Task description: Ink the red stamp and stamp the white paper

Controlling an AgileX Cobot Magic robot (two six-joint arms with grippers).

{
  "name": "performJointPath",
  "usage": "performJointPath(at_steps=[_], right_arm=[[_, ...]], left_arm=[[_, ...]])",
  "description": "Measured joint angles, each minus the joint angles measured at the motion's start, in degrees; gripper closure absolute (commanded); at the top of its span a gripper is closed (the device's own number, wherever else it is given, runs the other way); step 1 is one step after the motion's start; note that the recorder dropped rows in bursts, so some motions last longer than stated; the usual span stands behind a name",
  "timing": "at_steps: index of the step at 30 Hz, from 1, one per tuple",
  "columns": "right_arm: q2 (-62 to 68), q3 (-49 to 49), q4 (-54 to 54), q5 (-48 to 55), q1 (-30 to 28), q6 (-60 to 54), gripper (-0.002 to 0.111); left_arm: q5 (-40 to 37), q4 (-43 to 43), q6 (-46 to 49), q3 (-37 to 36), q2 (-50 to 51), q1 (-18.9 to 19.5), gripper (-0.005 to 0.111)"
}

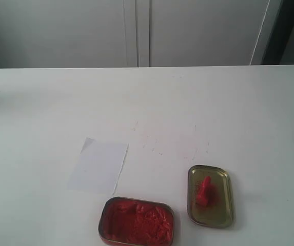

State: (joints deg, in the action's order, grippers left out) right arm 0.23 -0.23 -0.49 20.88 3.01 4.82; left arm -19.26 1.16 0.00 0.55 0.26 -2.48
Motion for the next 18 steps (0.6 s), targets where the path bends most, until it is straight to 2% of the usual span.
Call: performJointPath(at_steps=[15, 18], right_arm=[[0.0, 0.0, 0.0, 0.0, 0.0, 0.0, 0.108], [0.0, 0.0, 0.0, -3.16, 0.0, 0.0, 0.108]], left_arm=[[0.0, 0.0, 0.0, 0.0, 0.0, 0.0, 0.107], [0.0, 0.0, 0.0, 0.0, 0.0, 0.0, 0.107]])
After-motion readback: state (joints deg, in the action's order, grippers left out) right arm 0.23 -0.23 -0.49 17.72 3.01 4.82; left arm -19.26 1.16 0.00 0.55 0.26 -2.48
